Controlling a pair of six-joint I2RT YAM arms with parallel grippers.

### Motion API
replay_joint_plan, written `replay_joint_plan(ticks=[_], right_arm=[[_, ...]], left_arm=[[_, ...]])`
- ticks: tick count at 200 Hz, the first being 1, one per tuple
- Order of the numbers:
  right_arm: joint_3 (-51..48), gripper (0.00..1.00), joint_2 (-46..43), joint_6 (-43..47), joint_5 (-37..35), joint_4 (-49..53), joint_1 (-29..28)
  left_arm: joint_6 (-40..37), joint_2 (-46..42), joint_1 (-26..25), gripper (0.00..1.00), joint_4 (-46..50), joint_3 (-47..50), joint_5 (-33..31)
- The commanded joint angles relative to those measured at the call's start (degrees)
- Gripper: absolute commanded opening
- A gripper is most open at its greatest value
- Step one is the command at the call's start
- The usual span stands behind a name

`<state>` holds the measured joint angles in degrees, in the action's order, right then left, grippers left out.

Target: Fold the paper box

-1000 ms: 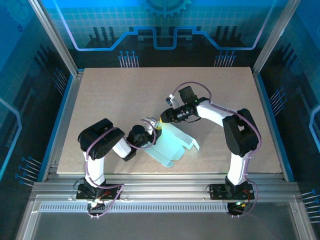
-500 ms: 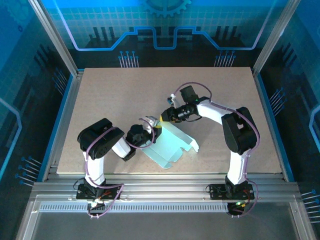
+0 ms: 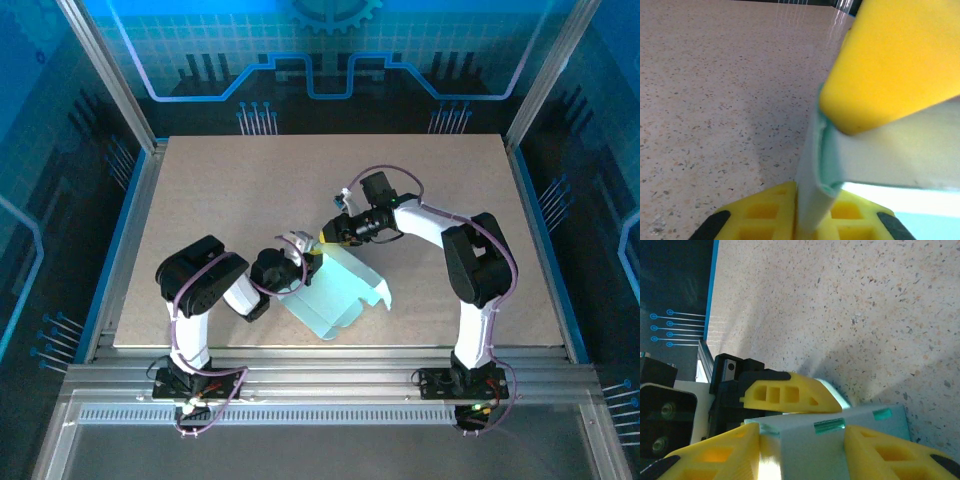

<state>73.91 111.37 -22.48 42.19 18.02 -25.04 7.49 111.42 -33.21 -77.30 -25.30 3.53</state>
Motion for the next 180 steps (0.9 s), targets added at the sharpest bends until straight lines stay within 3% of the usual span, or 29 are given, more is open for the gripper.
replay_joint_plan(ticks=[1, 21, 59, 91, 118, 167, 180], right_arm=[[-1.31, 0.46, 2.84, 0.20, 0.01, 6.49, 0.18], [-1.30, 0.46, 2.76, 0.02, 0.64, 6.42, 0.08], [-1.32, 0.48, 0.79, -0.86, 0.72, 5.67, 0.12], [-1.74, 0.62, -3.59, -2.78, 0.52, 3.43, 0.30], [-3.39, 0.68, -9.14, -6.35, 1.14, -1.24, 1.65], [-9.44, 0.66, -16.18, -15.64, -1.83, -9.07, 9.30], [-9.00, 0.59, -14.69, -15.22, -2.62, -5.67, 11.14]], left_arm=[[1.65, 0.56, 1.22, 0.07, -2.84, -0.89, -0.30], [1.83, 0.56, 1.31, 0.00, -2.93, -0.89, 0.16], [2.19, 0.33, 1.61, 0.00, -2.95, -0.72, 0.63], [3.20, -0.12, 2.17, 0.00, -2.95, -0.37, 1.16], [4.75, -1.17, 3.21, 0.00, -3.00, -0.10, 3.21], [5.08, -3.31, 3.63, 0.00, -2.94, 0.34, 5.31], [5.39, -4.10, 3.61, 0.00, -2.90, 0.17, 6.65]])
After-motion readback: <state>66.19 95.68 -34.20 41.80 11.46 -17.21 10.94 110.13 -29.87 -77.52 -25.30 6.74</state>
